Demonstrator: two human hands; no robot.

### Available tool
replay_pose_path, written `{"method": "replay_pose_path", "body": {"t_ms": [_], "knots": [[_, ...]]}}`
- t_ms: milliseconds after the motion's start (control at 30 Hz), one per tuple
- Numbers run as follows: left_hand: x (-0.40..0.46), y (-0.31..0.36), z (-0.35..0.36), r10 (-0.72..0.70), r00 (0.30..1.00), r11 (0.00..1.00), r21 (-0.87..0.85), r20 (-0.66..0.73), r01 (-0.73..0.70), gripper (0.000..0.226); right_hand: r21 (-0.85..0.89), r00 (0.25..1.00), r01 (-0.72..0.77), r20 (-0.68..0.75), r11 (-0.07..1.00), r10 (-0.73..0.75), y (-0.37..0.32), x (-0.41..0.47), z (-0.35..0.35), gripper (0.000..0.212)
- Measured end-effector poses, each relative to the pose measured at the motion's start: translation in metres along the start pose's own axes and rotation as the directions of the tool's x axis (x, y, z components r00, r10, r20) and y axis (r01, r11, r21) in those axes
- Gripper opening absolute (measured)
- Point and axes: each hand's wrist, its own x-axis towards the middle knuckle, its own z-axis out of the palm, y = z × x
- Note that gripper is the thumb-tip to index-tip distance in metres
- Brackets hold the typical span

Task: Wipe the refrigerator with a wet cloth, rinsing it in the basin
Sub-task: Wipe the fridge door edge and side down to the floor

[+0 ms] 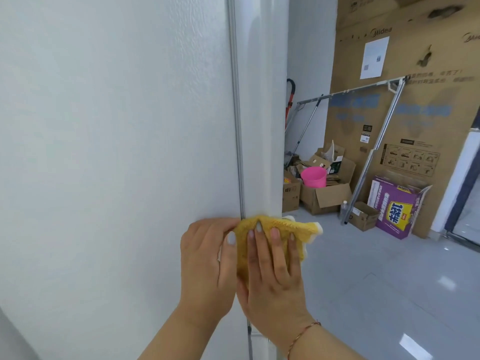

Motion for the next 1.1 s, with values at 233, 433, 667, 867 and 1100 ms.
{"method": "replay_pose_path", "body": {"t_ms": [233,433,667,867,1100], "knots": [[-0.035,-0.019,0.016,-0.006,0.999,0.998,-0.069,-0.045,0.003,0.027,-0.062,0.999,0.005,0.044,0.998,-0.003,-0.013,-0.081,0.026,0.061],[-0.045,-0.031,0.020,0.014,0.999,0.998,-0.062,-0.052,-0.017,0.028,-0.049,0.995,0.009,0.104,0.999,-0.004,-0.014,-0.101,0.026,0.063],[-0.022,-0.024,0.012,0.065,0.992,0.995,-0.072,-0.106,-0.073,0.030,0.026,0.997,-0.067,0.035,0.997,0.067,-0.013,-0.027,-0.003,0.072],[-0.049,-0.034,0.027,0.102,0.986,0.990,-0.081,-0.132,-0.113,0.026,-0.107,0.987,-0.099,0.114,0.989,0.111,-0.027,-0.066,0.011,0.081],[-0.050,-0.039,0.032,0.128,0.980,0.986,-0.088,-0.156,-0.143,0.026,-0.043,0.990,-0.126,0.064,0.991,0.129,-0.024,-0.036,0.007,0.081]]}}
